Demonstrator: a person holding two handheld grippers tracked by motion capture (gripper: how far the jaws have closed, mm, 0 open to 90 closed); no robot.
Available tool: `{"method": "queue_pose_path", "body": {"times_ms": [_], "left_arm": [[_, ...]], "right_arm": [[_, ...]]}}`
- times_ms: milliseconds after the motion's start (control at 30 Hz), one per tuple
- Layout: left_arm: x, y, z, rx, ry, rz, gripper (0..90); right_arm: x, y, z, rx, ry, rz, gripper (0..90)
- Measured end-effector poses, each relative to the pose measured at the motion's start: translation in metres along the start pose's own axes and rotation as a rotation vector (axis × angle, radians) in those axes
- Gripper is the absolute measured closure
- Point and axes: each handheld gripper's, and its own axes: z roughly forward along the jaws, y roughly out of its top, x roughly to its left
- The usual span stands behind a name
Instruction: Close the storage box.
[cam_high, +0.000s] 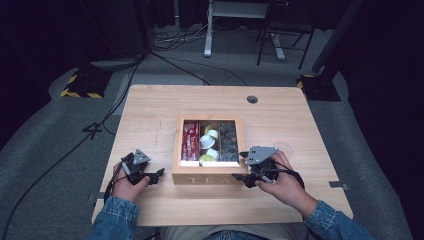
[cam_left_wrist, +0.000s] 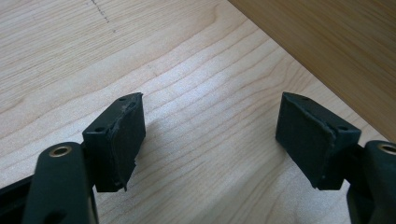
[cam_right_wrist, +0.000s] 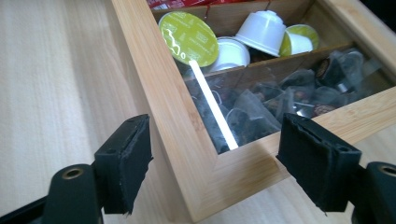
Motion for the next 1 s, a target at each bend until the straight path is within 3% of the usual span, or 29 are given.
{"method": "queue_pose_path", "body": {"times_ms": [267, 400, 433, 667, 733, 900, 1000], "left_arm": [[0.001, -0.001, -0.001, 0.000, 0.000, -0.001, 24.6], [0.002, -0.004, -0.004, -0.002, 0.000, -0.002, 24.5], [0.002, -0.005, -0.005, 0.000, -0.002, 0.000, 24.5], [0.003, -0.007, -0.007, 0.005, -0.005, -0.001, 23.9], [0.003, -0.007, -0.007, 0.007, -0.003, 0.006, 22.6], [0.003, -0.007, -0.007, 0.007, 0.003, 0.001, 21.9], [0.003, -0.006, -0.006, 0.011, 0.001, -0.003, 19.9]], "right_arm": [[-0.011, 0.005, -0.011, -0.073, 0.038, 0.102, 25.0], [-0.020, 0.006, -0.024, -0.101, 0.027, 0.136, 24.3], [-0.027, 0.005, -0.034, -0.119, 0.015, 0.169, 23.7], [-0.051, -0.009, -0.065, -0.179, -0.034, 0.281, 21.0], [-0.058, -0.016, -0.073, -0.172, -0.043, 0.284, 18.5], [-0.072, -0.036, -0.088, -0.171, -0.070, 0.360, 16.6], [-0.078, -0.047, -0.096, -0.145, -0.088, 0.372, 16.2]]}}
